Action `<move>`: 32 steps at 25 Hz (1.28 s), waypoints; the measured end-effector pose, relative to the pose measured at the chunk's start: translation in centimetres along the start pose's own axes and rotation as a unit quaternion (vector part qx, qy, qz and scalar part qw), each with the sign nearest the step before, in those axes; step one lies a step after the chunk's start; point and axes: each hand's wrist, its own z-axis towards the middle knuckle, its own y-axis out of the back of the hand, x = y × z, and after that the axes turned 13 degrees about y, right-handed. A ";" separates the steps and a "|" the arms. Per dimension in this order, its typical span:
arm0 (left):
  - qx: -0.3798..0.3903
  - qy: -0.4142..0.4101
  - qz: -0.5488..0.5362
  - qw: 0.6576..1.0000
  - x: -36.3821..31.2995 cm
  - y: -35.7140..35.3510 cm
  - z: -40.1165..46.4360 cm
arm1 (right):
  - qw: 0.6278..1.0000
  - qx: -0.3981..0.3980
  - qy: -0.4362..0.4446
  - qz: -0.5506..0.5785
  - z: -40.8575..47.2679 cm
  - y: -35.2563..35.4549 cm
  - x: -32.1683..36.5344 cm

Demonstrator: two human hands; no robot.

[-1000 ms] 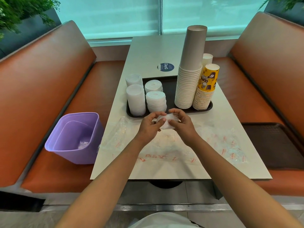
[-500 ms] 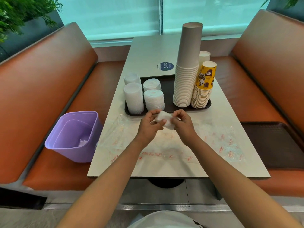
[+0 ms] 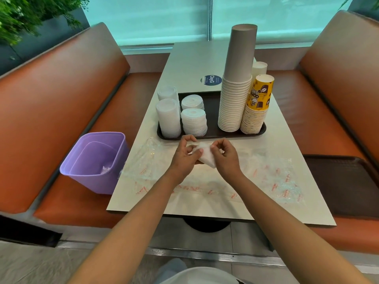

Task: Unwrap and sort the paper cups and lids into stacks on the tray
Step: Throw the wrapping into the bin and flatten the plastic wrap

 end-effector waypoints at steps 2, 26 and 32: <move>0.003 -0.004 0.001 1.000 0.1 0.3 -0.3 | 1.000 -0.017 0.017 -0.006 0.2 -0.7 -0.2; -0.133 0.162 0.033 0.977 -3.5 36.2 5.1 | 0.974 0.186 -0.123 -0.031 6.2 -33.9 1.3; -0.252 0.329 0.041 0.909 2.2 42.6 11.7 | 0.923 0.248 -0.220 -0.197 5.5 -37.9 -2.5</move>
